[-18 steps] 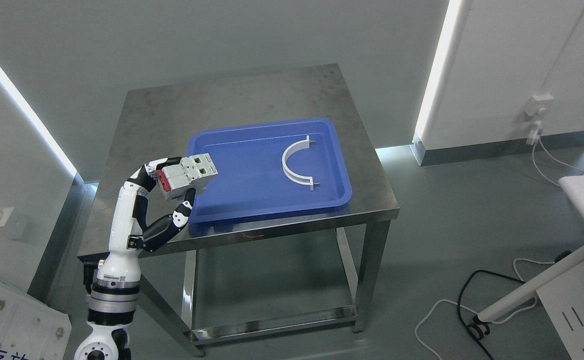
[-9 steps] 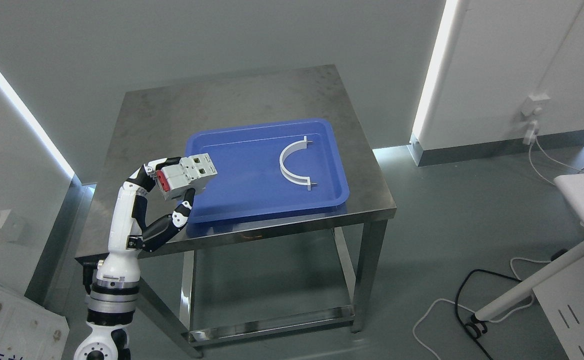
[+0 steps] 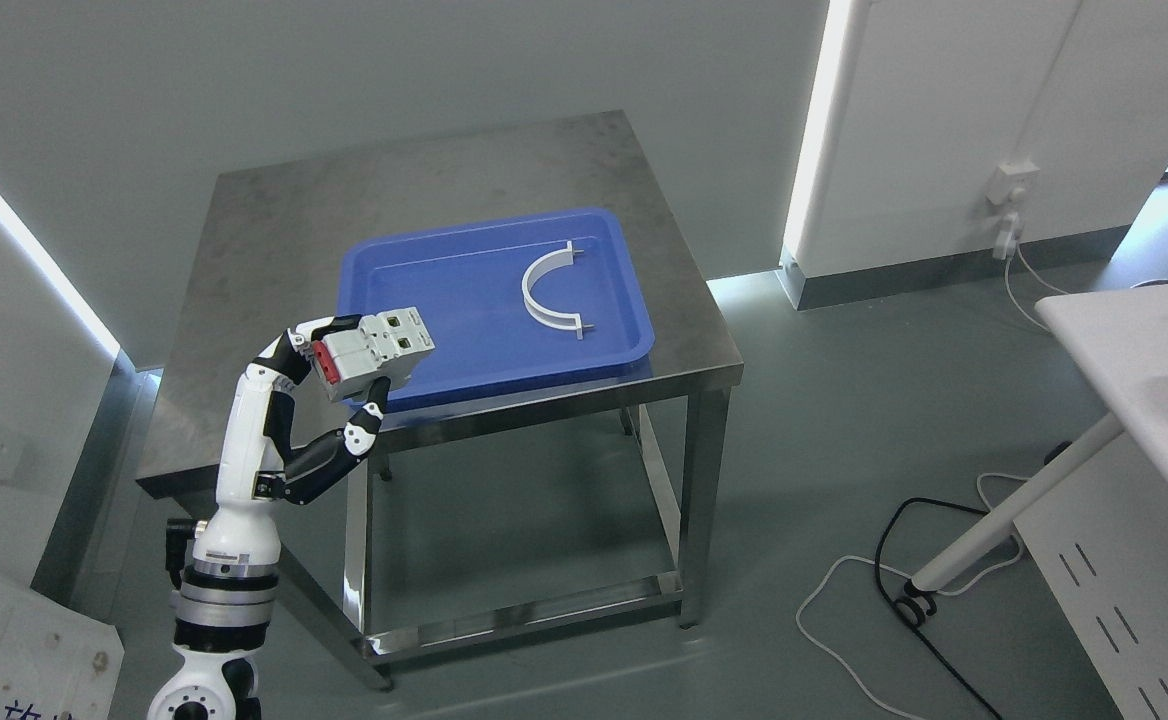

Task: Place circuit breaker on shelf
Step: 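Carry the held breaker with the left hand while turning to the bin shelf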

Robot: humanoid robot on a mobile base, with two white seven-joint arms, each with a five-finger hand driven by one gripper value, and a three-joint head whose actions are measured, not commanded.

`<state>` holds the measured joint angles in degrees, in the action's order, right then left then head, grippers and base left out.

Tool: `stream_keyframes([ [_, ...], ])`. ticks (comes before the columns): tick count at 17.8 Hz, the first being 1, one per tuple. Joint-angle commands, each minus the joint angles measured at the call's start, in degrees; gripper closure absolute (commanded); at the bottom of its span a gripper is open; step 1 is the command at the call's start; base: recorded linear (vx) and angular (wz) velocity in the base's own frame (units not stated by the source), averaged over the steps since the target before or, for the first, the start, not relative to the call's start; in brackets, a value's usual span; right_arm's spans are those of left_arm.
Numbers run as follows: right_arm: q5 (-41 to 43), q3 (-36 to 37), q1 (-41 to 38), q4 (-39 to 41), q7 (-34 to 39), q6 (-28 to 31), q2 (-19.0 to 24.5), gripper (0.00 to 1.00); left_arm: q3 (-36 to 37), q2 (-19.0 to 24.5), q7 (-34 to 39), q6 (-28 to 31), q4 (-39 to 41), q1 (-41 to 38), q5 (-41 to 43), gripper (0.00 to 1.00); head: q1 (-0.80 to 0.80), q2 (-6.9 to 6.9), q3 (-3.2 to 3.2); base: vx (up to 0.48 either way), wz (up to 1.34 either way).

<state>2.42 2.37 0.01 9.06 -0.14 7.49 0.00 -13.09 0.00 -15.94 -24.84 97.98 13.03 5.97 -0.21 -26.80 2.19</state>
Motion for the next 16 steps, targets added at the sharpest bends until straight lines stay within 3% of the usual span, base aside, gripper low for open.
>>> stream_keyframes([
  [1, -0.05, 0.00, -0.89, 0.00, -0.04, -4.77, -1.00, 0.00, 0.43, 1.00, 0.04, -0.03, 0.02, -0.02, 0.00, 0.78, 0.00, 0.00, 0.00, -0.207, 0.01],
  [16, -0.05, 0.00, -0.89, 0.00, -0.04, -4.77, -1.00, 0.00, 1.75, 1.00, 0.21, 0.23, 0.02, -0.11, 0.00, 0.77, 0.00, 0.00, 0.00, -0.347, -0.03],
])
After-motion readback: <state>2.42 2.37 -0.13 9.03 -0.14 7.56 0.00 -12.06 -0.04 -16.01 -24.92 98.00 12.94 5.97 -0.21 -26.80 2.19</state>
